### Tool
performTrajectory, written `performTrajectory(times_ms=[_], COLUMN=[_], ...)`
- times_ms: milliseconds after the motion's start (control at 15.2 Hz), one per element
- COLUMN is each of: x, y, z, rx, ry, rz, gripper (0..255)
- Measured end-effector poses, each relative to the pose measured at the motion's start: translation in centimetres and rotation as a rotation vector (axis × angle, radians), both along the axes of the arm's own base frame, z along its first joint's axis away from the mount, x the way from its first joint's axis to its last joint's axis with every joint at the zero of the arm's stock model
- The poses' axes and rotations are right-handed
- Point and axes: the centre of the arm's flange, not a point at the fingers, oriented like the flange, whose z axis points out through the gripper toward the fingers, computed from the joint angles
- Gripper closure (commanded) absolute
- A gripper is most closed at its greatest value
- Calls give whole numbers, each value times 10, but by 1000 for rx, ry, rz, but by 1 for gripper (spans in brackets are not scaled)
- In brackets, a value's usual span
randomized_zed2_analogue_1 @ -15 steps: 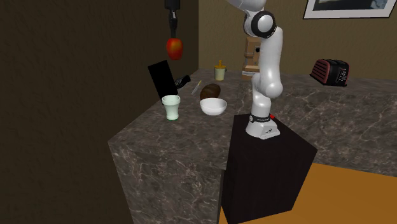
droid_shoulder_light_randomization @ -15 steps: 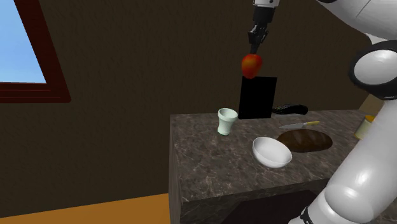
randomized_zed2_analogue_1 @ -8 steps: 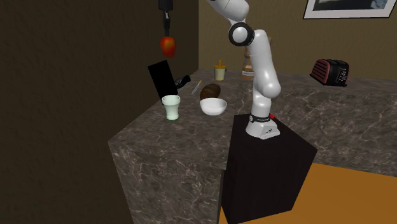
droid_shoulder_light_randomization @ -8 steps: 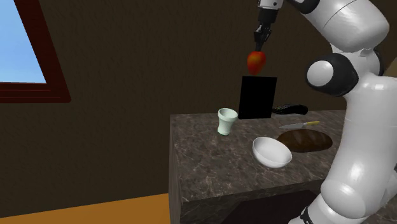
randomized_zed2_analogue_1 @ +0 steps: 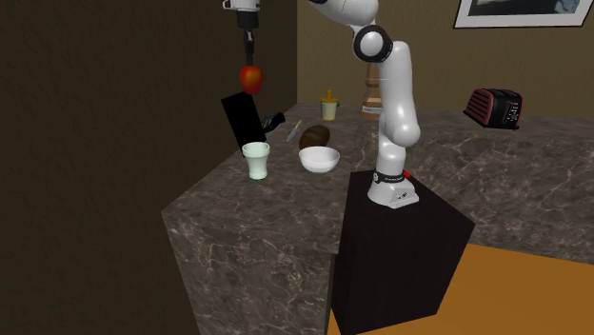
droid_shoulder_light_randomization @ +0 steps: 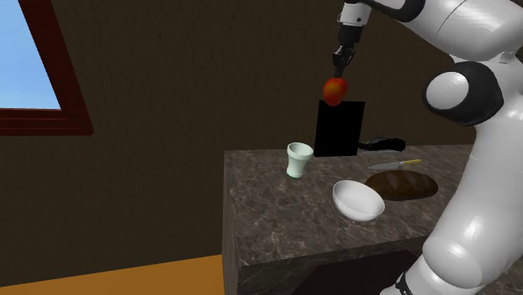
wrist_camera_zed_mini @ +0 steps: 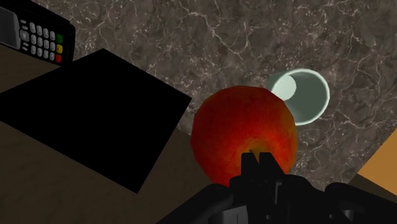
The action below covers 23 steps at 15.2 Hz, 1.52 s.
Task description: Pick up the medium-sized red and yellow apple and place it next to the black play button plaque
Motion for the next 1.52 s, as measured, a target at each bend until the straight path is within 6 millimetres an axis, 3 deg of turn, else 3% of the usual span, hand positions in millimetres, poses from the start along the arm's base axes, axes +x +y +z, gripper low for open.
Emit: performTrajectory(times_ms=[1518], x=[0], y=[2], z=[-121], rx=[0], ry=[0], rz=[0], gripper=[255])
